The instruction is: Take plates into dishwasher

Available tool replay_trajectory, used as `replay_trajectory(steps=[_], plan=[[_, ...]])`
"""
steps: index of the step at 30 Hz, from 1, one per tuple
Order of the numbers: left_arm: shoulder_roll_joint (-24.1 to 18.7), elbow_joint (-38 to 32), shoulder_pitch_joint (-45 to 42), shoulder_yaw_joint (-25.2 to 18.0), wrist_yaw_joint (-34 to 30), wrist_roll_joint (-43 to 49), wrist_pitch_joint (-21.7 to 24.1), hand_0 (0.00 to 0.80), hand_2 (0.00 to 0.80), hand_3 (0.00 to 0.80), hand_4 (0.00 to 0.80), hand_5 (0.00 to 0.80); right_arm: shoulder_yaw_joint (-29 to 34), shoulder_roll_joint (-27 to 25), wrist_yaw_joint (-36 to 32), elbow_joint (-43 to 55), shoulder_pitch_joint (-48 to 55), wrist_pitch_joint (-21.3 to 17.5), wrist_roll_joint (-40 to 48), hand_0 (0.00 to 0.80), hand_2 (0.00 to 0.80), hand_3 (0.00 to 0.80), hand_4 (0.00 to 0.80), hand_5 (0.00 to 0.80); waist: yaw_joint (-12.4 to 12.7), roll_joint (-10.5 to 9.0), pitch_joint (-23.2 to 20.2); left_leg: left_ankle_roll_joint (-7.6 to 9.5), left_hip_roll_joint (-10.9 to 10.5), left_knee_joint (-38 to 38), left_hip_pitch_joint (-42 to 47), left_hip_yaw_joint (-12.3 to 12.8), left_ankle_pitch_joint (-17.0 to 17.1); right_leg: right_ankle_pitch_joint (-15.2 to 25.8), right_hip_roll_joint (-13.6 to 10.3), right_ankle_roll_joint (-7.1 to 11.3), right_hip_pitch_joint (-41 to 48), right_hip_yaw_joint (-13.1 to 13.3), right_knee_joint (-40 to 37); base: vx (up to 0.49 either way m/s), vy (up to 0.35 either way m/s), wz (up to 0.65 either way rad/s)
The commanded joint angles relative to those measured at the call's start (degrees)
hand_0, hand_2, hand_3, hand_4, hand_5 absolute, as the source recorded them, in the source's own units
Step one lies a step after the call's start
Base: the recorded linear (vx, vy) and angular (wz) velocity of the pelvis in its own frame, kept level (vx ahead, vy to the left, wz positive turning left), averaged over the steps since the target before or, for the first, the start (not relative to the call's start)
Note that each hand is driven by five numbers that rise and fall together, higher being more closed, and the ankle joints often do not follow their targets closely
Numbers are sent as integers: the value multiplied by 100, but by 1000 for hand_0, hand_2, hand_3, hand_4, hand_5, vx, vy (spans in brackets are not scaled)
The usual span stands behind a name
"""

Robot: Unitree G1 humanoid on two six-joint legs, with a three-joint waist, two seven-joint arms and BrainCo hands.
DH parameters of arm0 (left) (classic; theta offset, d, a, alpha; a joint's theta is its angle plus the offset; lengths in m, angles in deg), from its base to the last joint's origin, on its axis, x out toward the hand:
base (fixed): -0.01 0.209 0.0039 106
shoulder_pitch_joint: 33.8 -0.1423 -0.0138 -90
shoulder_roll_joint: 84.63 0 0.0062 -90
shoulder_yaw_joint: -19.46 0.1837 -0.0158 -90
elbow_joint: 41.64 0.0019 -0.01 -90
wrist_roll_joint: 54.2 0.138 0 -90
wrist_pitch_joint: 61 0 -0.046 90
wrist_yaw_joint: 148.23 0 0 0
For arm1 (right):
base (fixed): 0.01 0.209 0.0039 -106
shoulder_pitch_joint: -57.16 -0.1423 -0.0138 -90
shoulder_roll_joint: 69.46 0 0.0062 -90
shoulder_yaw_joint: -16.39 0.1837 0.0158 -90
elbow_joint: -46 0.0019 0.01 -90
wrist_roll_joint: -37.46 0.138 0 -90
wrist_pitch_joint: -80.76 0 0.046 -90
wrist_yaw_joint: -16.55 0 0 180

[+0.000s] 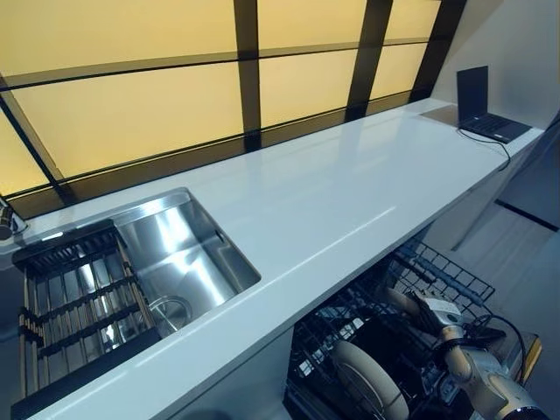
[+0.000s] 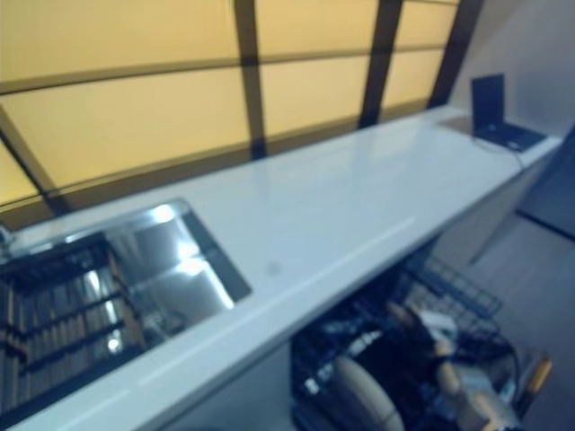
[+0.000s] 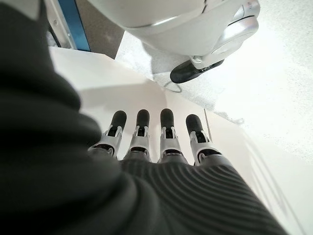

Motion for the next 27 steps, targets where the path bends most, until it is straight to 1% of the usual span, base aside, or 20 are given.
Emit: replay_trajectory(steps=[1, 11, 17, 27], plan=[[-224, 142, 258, 363, -51, 173, 72, 0, 0, 0, 0, 0, -166, 13, 189, -118, -686, 193, 333, 800, 800, 800, 800, 800, 80, -120, -75, 250, -224, -81, -863, -425, 468, -462, -247, 65, 268, -230, 509, -1, -3, 11], [-281, 93, 421, 495, -109, 129, 85, 0, 0, 0, 0, 0, -234, 235, 346, -735, -1119, 587, 1066, 800, 800, 800, 800, 800, 181, -52, 79, 281, -314, -77, -924, -534, 457, -450, -290, 58, 194, -292, 554, 1, -2, 5], [-276, 80, 482, 556, -91, 93, 93, 0, 0, 0, 0, 0, -280, 363, 376, -965, -1328, 812, 1255, 800, 800, 800, 800, 800, 219, -19, 148, 297, -350, -90, -934, -571, 452, -449, -318, 56, 143, -320, 590, 2, 3, 3], [-294, 118, 569, 629, -94, 38, 120, 0, 0, 0, 0, 0, -412, 514, 390, -1472, -1587, 977, 1534, 800, 800, 800, 800, 800, 275, 6, 222, 319, -376, -103, -941, -609, 453, -442, -325, 45, 77, -350, 635, 4, -1, 3]])
